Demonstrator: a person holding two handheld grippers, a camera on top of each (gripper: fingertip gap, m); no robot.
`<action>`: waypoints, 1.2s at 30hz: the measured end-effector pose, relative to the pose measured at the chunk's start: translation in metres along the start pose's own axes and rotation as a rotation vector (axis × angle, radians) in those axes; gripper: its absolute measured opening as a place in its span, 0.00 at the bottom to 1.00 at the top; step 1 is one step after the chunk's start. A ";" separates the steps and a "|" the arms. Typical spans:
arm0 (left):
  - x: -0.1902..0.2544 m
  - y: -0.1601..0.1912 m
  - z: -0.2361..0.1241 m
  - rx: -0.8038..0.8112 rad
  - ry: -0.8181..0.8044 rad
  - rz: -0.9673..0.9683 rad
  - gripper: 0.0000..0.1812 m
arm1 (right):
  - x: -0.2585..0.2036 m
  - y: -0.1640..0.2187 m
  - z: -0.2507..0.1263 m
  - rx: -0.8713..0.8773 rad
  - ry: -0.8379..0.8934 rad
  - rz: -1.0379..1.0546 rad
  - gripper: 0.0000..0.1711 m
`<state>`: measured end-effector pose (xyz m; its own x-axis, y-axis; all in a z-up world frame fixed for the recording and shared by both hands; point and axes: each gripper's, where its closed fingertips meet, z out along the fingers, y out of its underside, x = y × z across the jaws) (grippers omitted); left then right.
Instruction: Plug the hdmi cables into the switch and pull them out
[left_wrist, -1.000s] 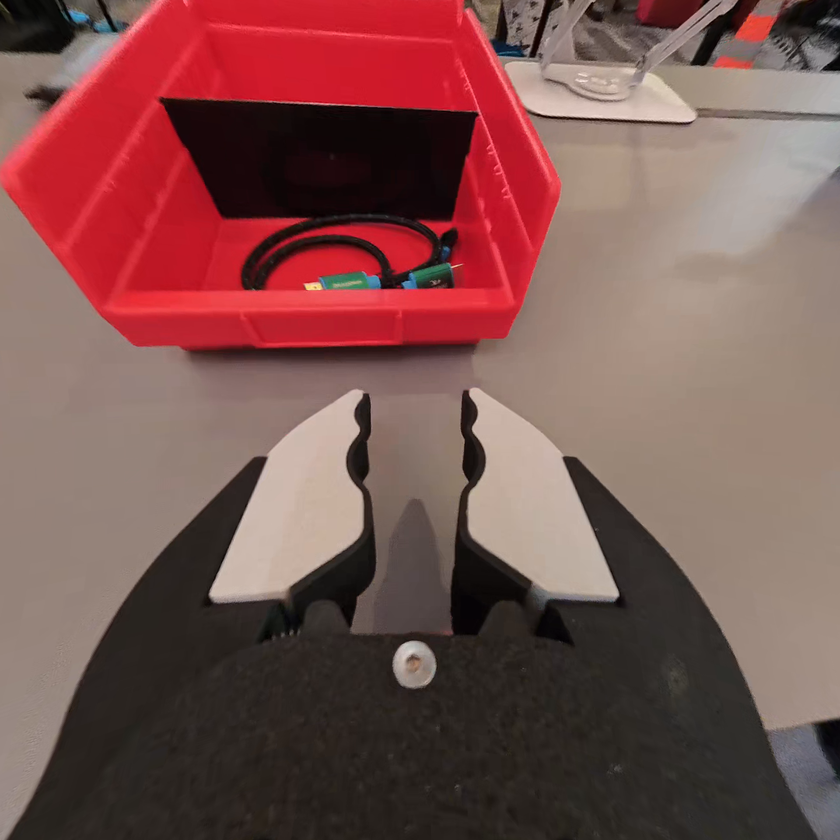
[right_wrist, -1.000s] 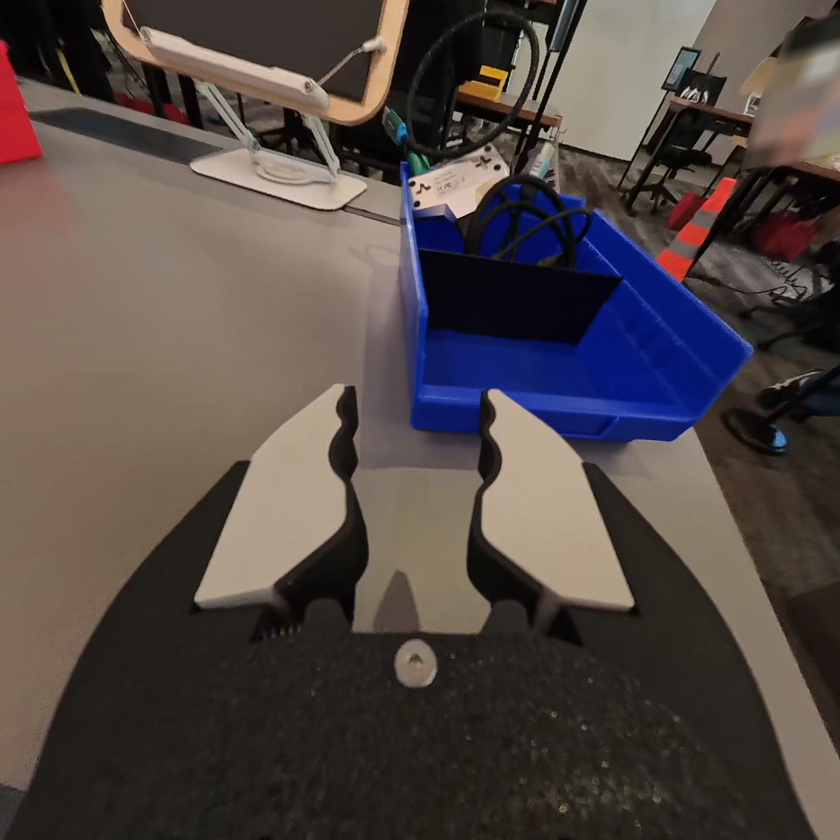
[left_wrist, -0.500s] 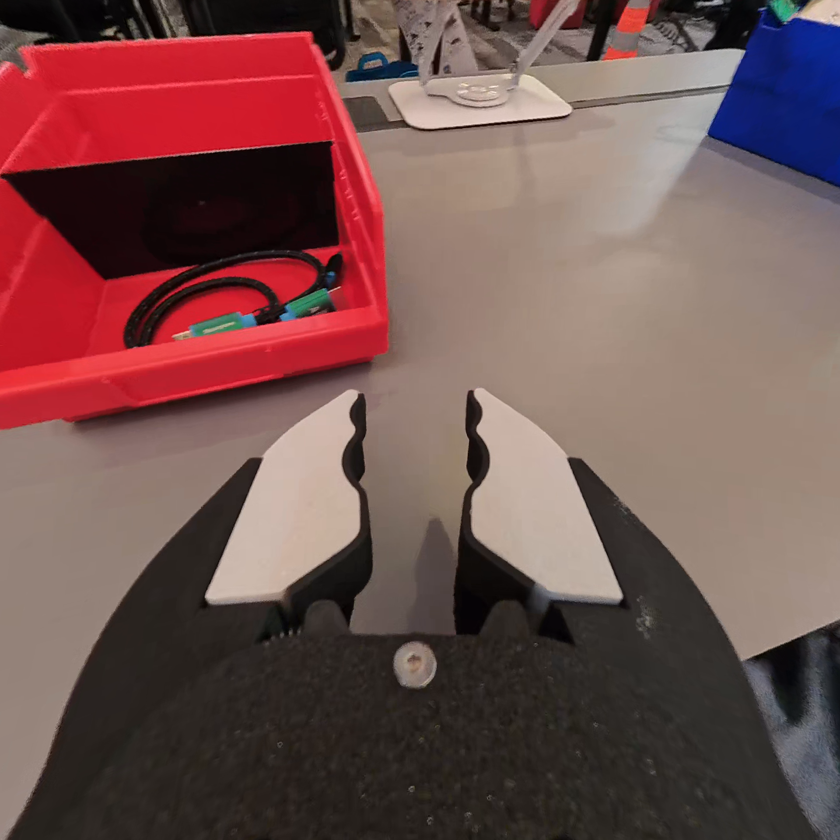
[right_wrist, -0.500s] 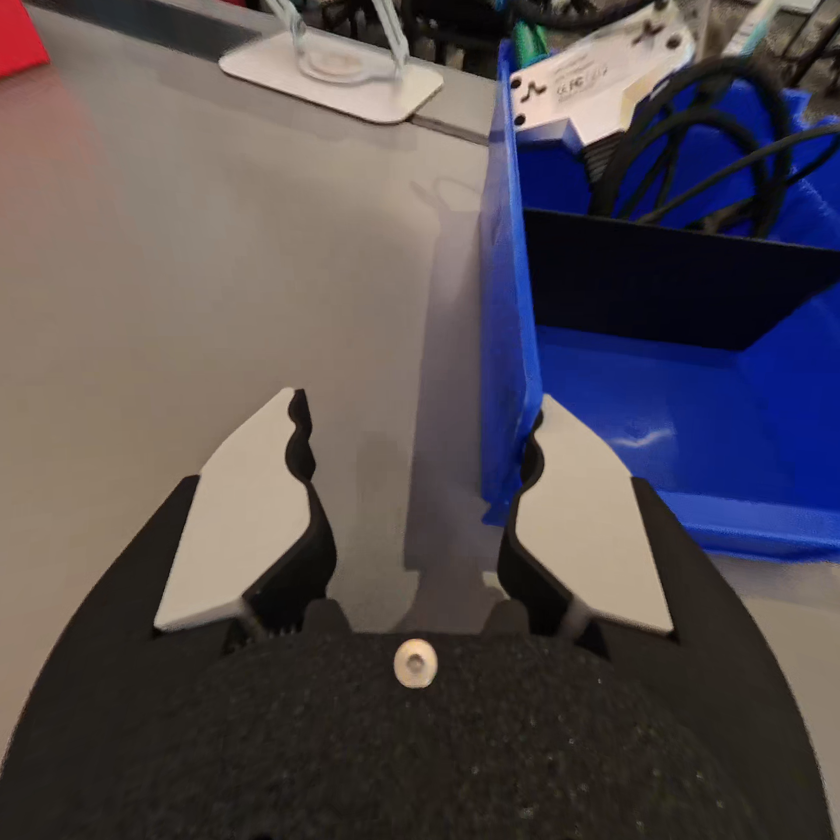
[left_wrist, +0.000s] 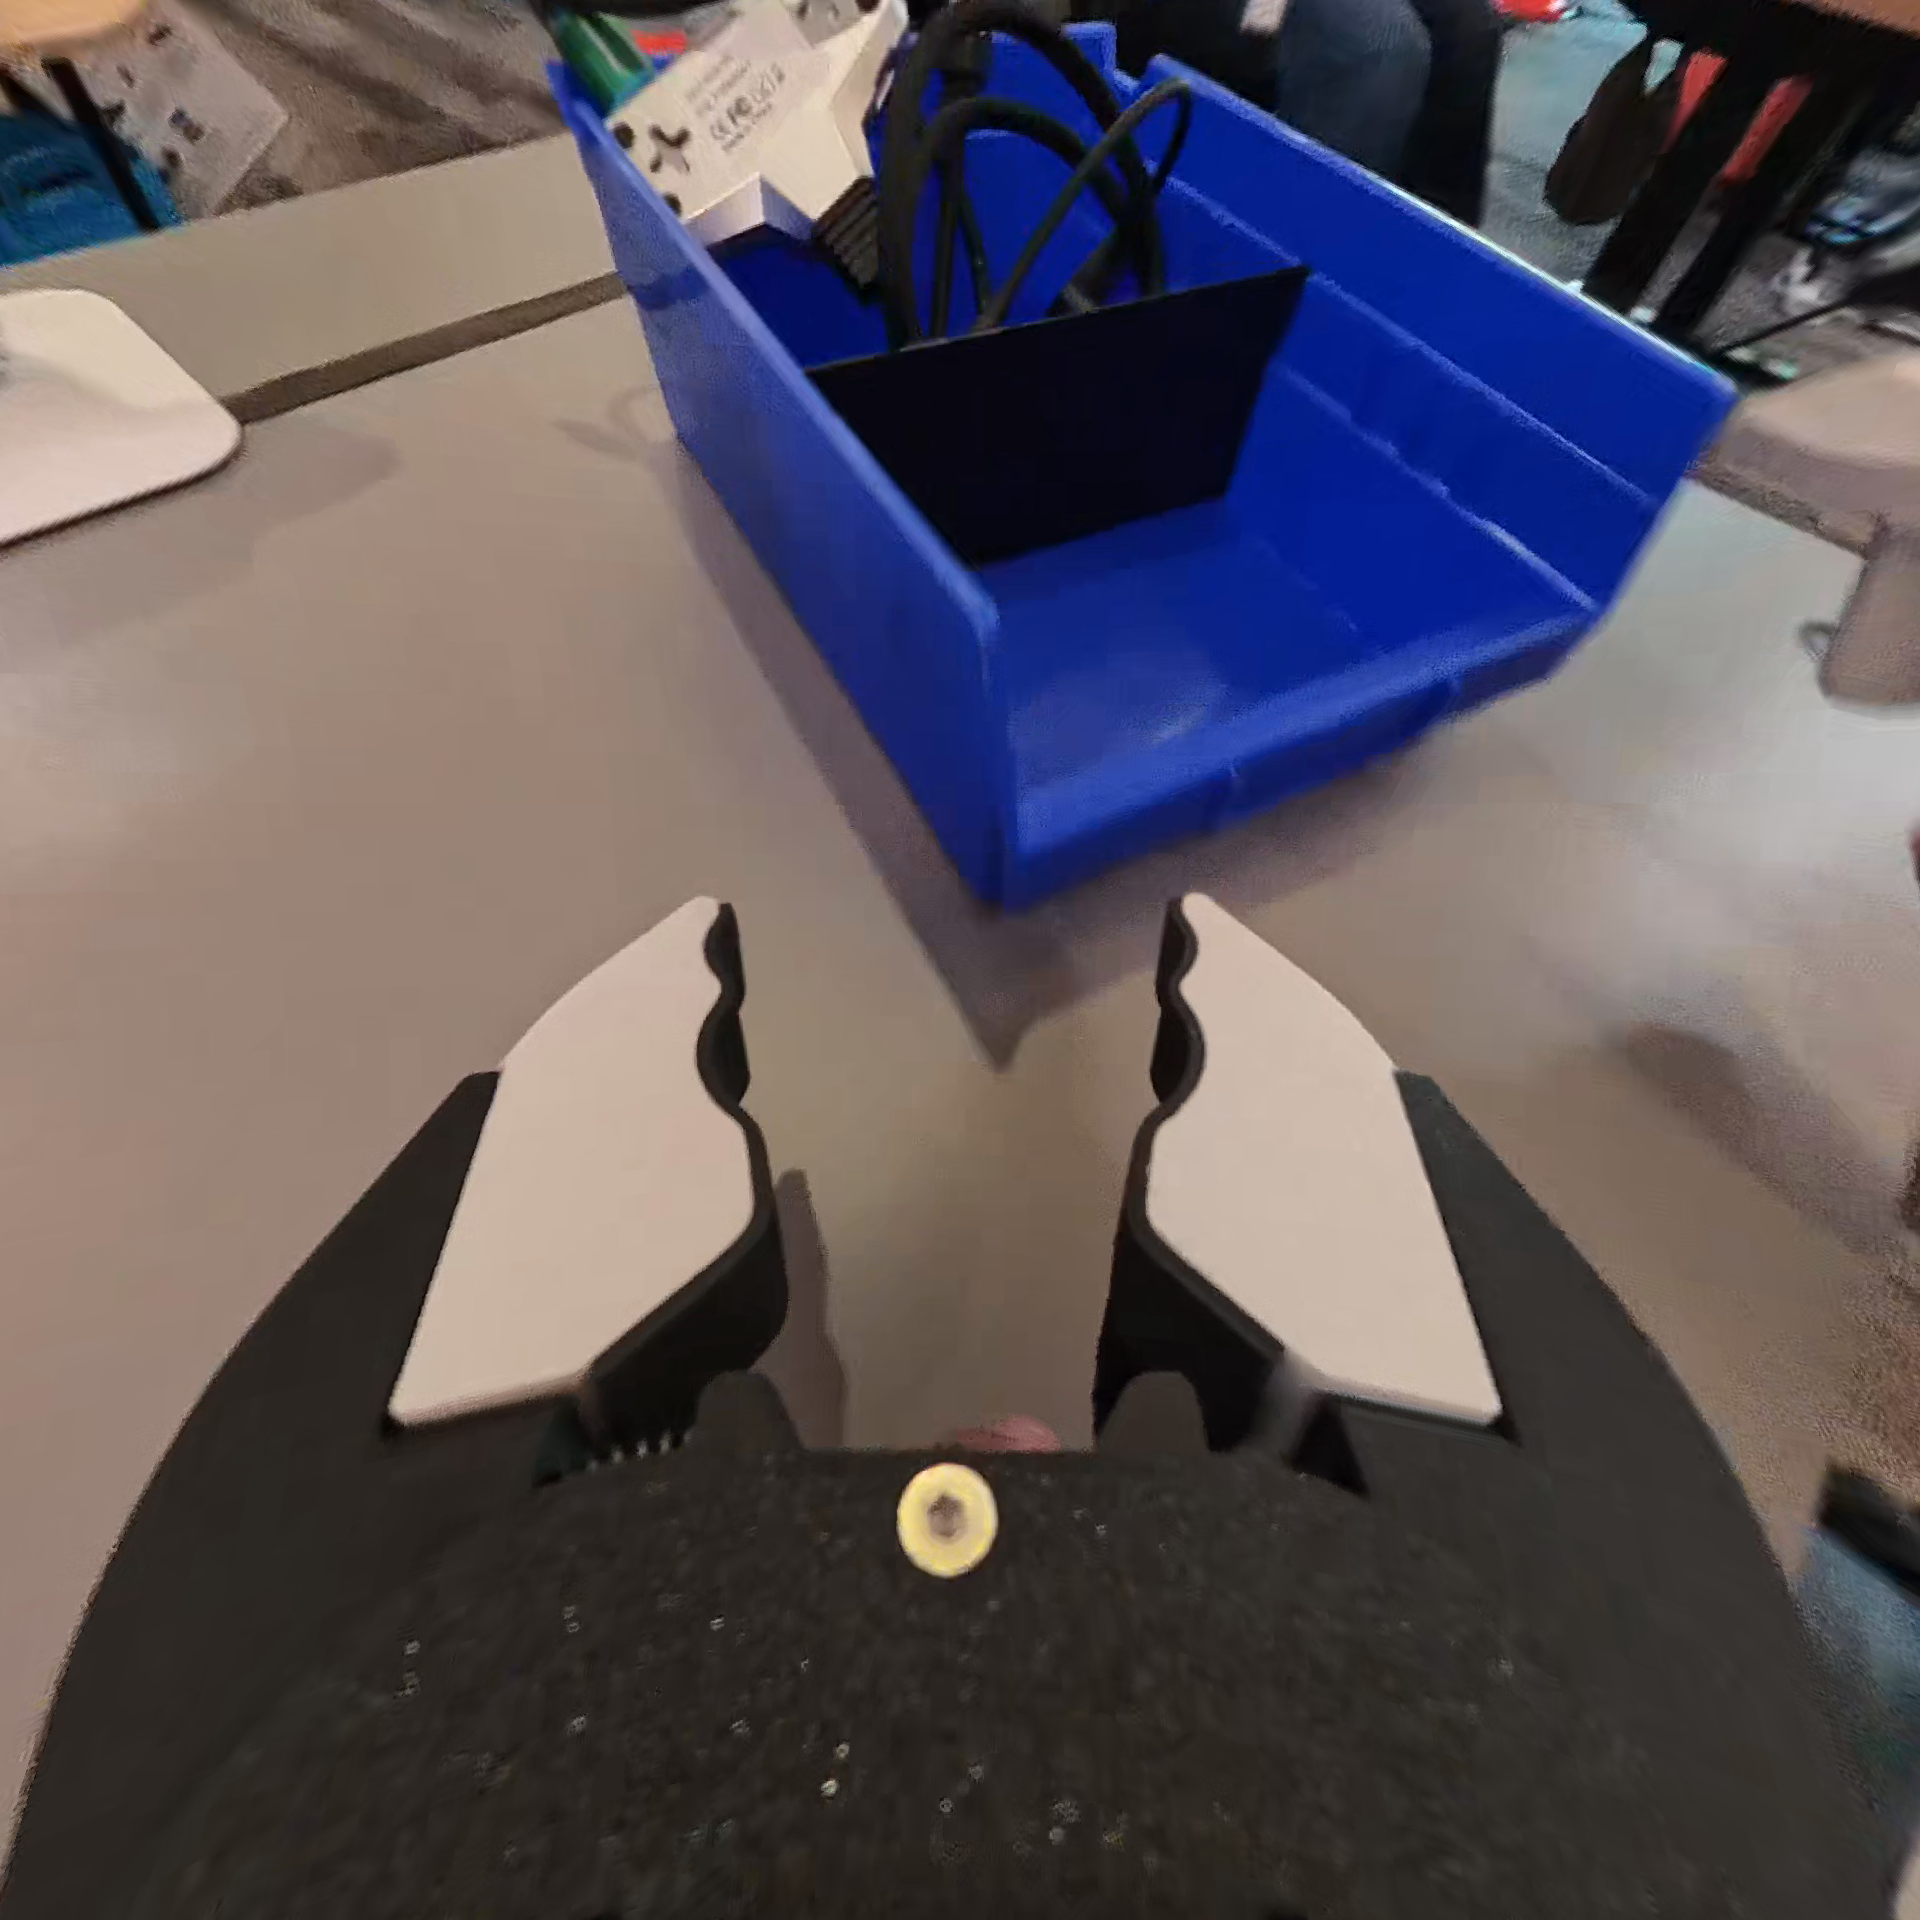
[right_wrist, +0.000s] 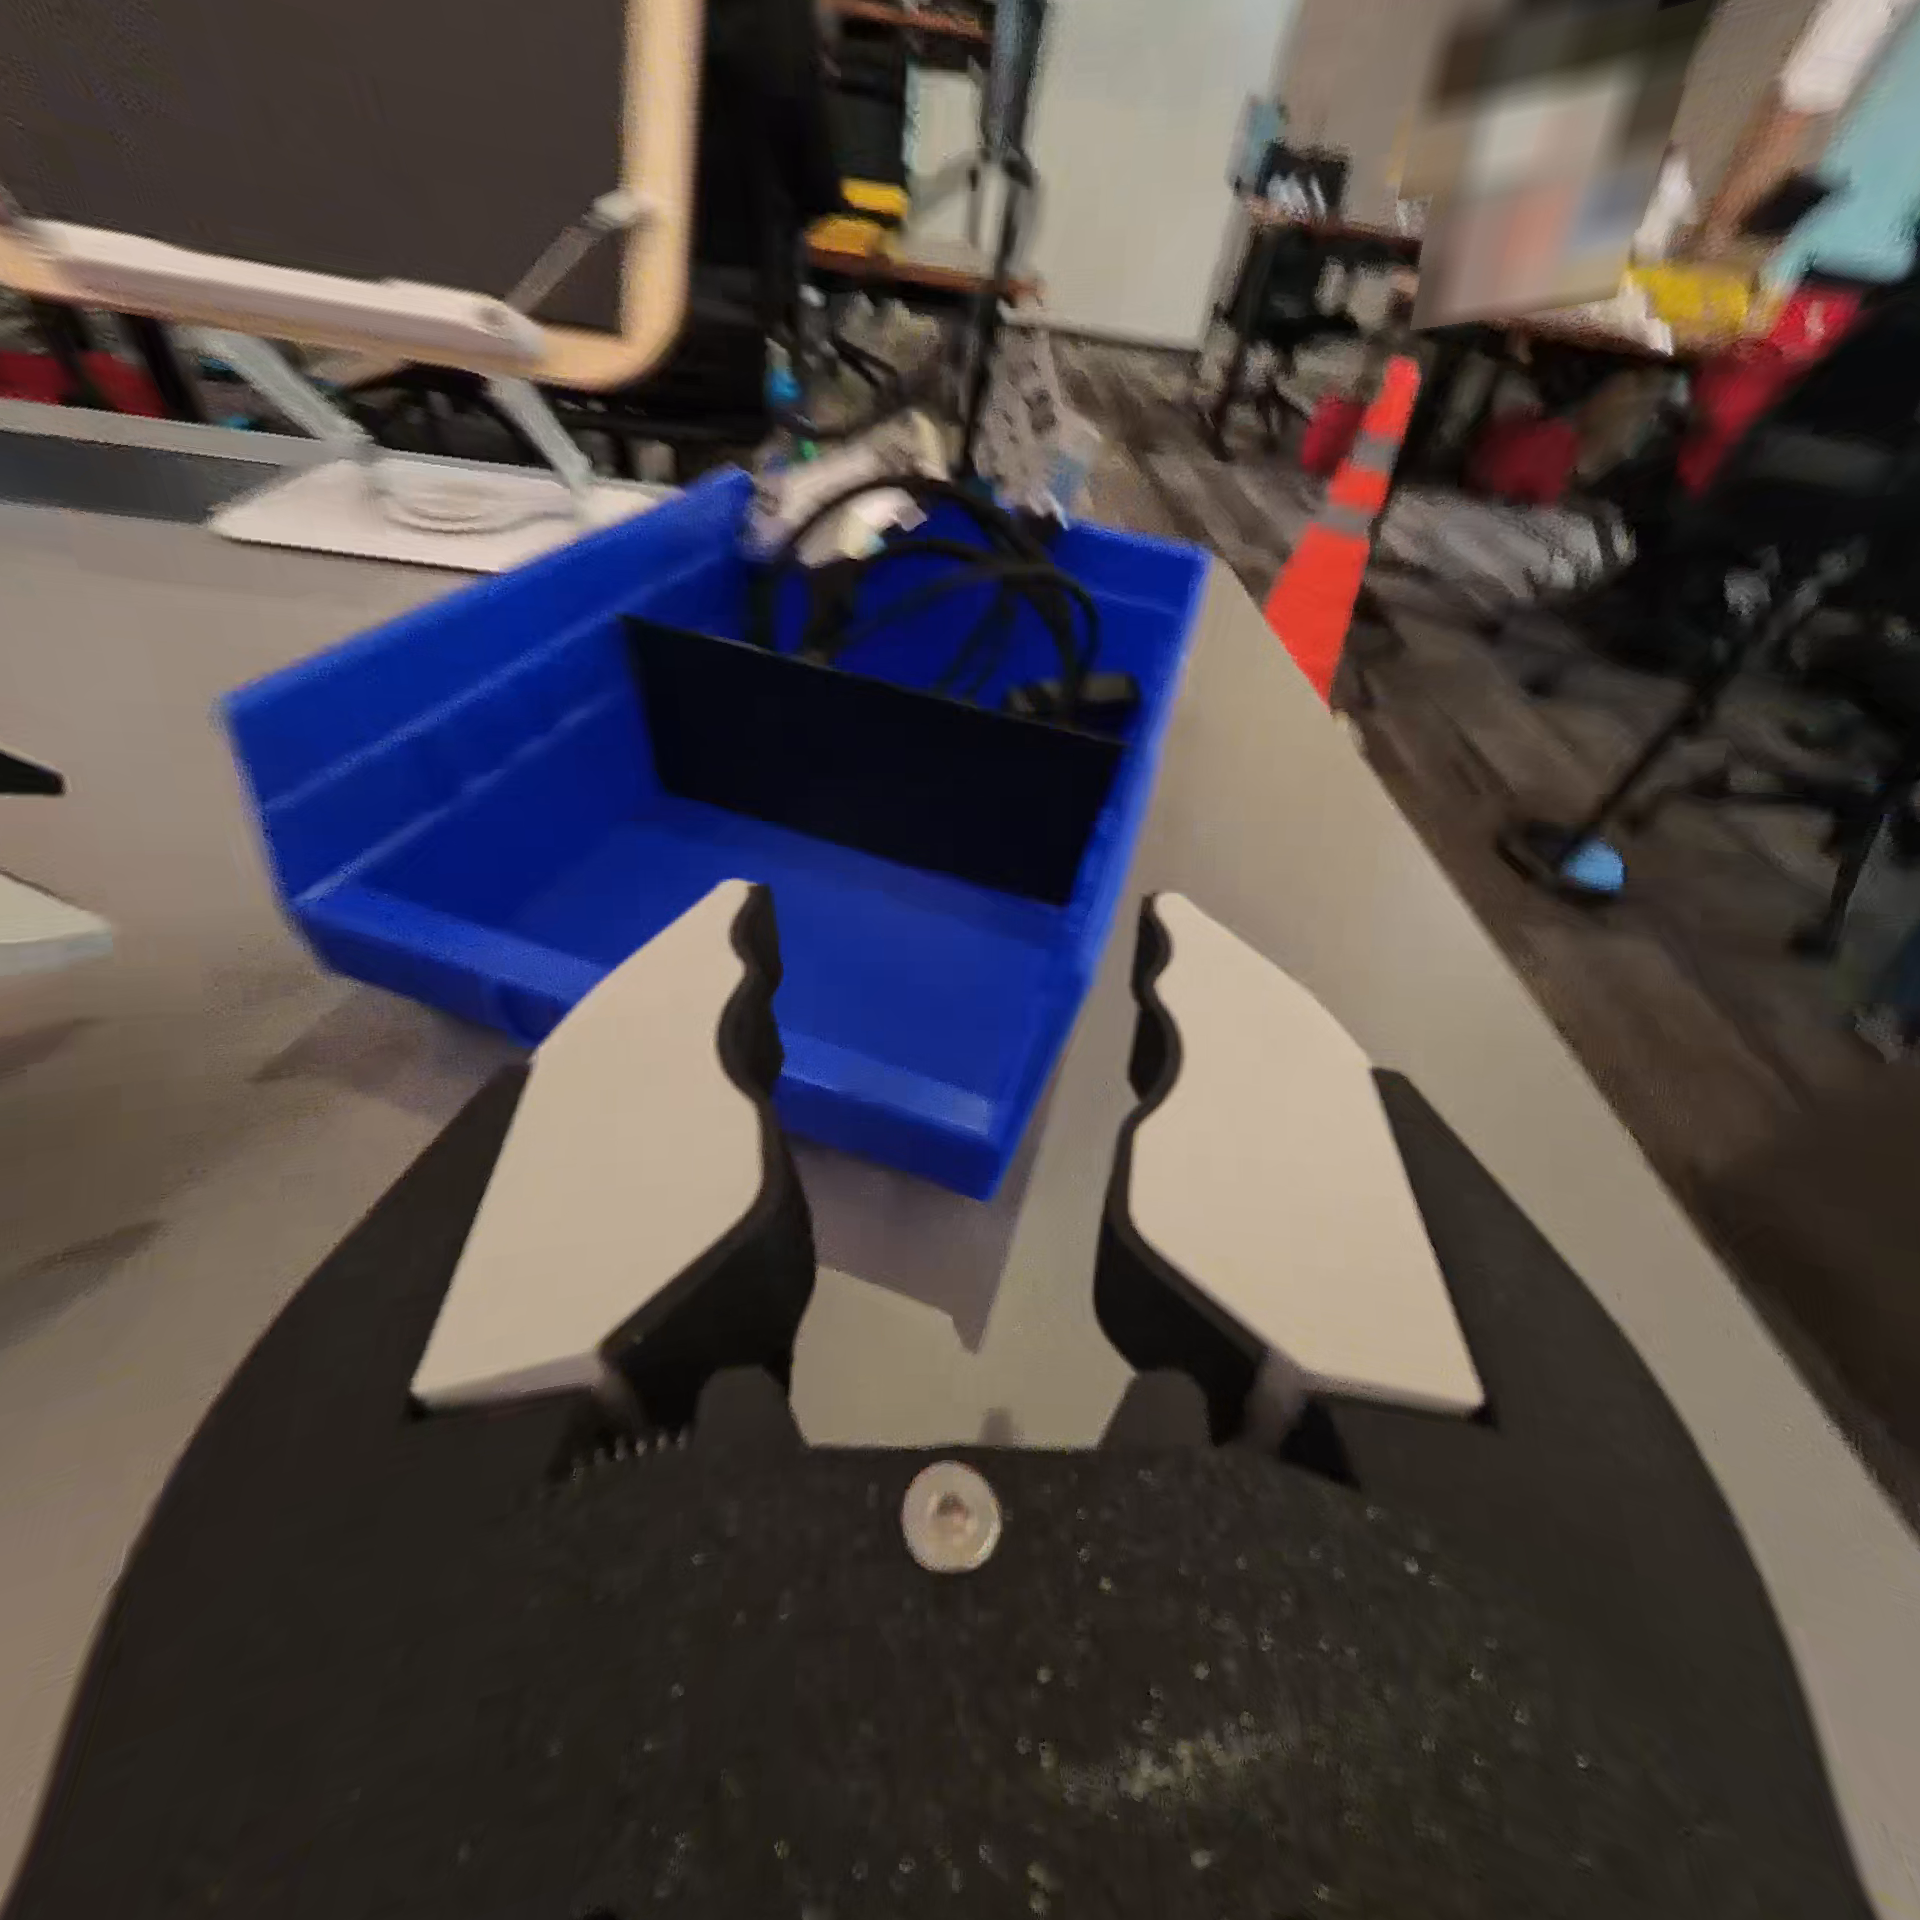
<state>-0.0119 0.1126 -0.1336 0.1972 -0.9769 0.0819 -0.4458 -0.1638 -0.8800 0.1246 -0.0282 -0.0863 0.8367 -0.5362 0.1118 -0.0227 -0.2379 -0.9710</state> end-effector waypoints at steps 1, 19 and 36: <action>0.006 -0.007 0.019 -0.014 0.011 -0.036 0.41 | 0.007 0.013 0.009 -0.057 0.017 0.055 0.43; -0.068 0.023 -0.109 0.008 -0.458 0.070 0.04 | -0.130 0.023 0.018 -0.265 -0.180 0.324 0.04; -0.147 0.077 -0.276 0.297 -0.257 -0.292 0.31 | -0.271 -0.012 -0.001 -0.051 -0.546 -0.051 0.14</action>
<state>-0.3161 0.2060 -0.0845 0.5030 -0.8241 0.2603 -0.0785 -0.3435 -0.9359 -0.1024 0.1192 -0.1051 0.9994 -0.0277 0.0198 0.0106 -0.2991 -0.9542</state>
